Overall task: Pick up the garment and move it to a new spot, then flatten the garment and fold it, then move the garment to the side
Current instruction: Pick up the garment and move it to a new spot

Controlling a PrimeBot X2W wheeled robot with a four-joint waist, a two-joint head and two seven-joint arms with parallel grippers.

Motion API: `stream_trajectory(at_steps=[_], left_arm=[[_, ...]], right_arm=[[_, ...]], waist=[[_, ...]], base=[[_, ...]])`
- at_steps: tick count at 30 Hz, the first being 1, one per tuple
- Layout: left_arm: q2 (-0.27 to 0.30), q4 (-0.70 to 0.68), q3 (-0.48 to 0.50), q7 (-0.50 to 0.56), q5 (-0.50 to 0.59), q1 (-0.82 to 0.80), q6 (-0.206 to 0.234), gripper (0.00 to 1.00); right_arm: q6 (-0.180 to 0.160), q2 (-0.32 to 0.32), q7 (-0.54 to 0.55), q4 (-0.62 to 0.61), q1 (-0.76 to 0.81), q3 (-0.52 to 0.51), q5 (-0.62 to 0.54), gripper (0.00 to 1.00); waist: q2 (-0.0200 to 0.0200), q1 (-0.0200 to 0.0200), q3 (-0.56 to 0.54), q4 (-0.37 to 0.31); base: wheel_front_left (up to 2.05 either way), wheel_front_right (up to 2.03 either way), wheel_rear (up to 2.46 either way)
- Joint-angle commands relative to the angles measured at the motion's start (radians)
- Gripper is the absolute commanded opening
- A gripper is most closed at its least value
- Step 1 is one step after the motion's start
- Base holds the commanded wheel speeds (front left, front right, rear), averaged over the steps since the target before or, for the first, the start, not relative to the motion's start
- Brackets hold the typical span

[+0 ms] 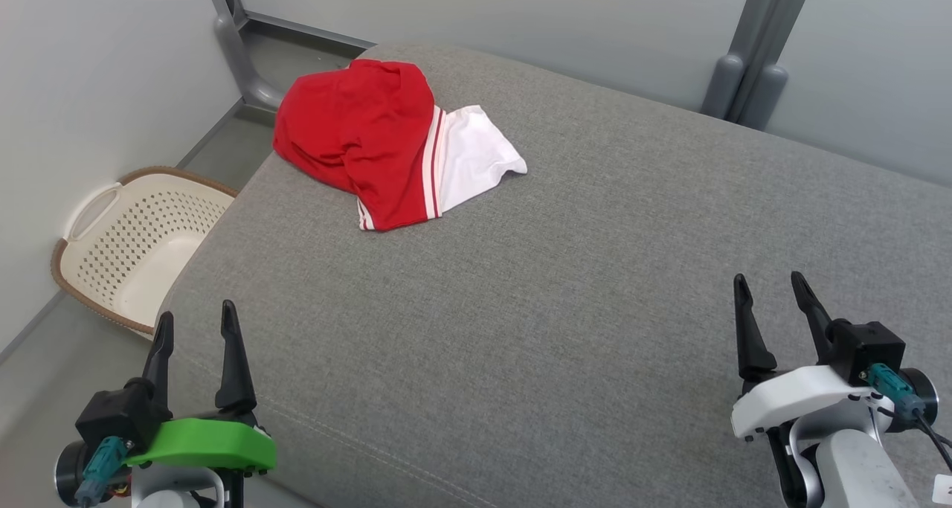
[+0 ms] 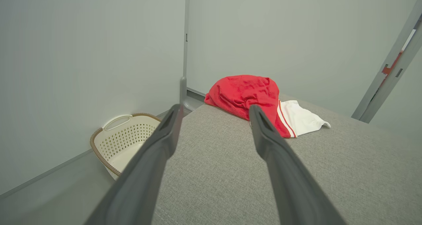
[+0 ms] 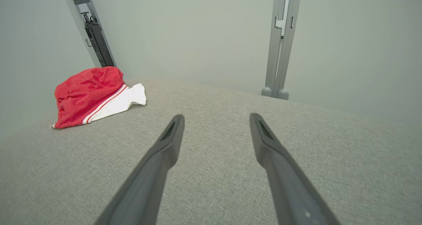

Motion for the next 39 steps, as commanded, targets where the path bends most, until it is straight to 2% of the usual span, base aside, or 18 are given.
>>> stream_trajectory(at_steps=[1, 11, 14, 17, 27, 31, 39], left_arm=[[0.003, -0.005, 0.003, 0.000, -0.006, 0.009, 0.006, 1.00], [0.003, 0.073, -0.020, 0.000, -0.048, -0.067, 0.021, 1.00], [0.002, 0.184, -0.043, 0.000, -0.095, -0.138, 0.030, 1.00], [0.003, 0.288, -0.062, 0.000, -0.120, -0.236, 0.020, 1.00], [0.003, 0.654, -0.081, 0.026, -0.251, -0.588, -0.003, 1.00], [0.039, 0.757, -0.053, 0.077, -0.289, -0.711, -0.006, 1.00], [0.139, 0.884, -0.020, 0.161, -0.311, -0.861, 0.048, 1.00]], right_arm=[[-0.002, 0.000, -0.003, -0.004, 0.010, 0.001, 0.000, 1.00], [-0.002, -0.022, -0.003, -0.019, -0.012, 0.017, -0.010, 1.00], [-0.002, -0.035, -0.003, -0.026, -0.025, 0.025, -0.014, 1.00], [-0.002, -0.051, -0.003, -0.031, -0.041, 0.041, -0.017, 1.00], [-0.002, -0.106, 0.001, -0.080, -0.099, 0.093, -0.033, 1.00], [-0.002, -0.122, 0.017, -0.132, -0.115, 0.112, -0.035, 1.00], [-0.002, -0.145, 0.049, -0.259, -0.122, 0.131, -0.042, 1.00]], waist=[[0.0000, 0.0001, 0.004, -0.002], [0.0000, 0.0001, 0.055, -0.020], [0.0000, 0.0001, 0.084, -0.030], [0.0000, 0.0001, 0.120, -0.051], [0.0000, 0.0001, 0.262, -0.175], [0.0000, 0.0001, 0.322, -0.241], [0.0000, 0.0001, 0.436, -0.361]], base=[[0.00, 0.00, 0.00], [0.00, 0.00, 0.00], [0.00, 0.00, 0.00], [0.00, 0.00, 0.00], [0.00, 0.00, 0.00], [0.00, 0.00, 0.00], [0.00, 0.00, 0.00]])
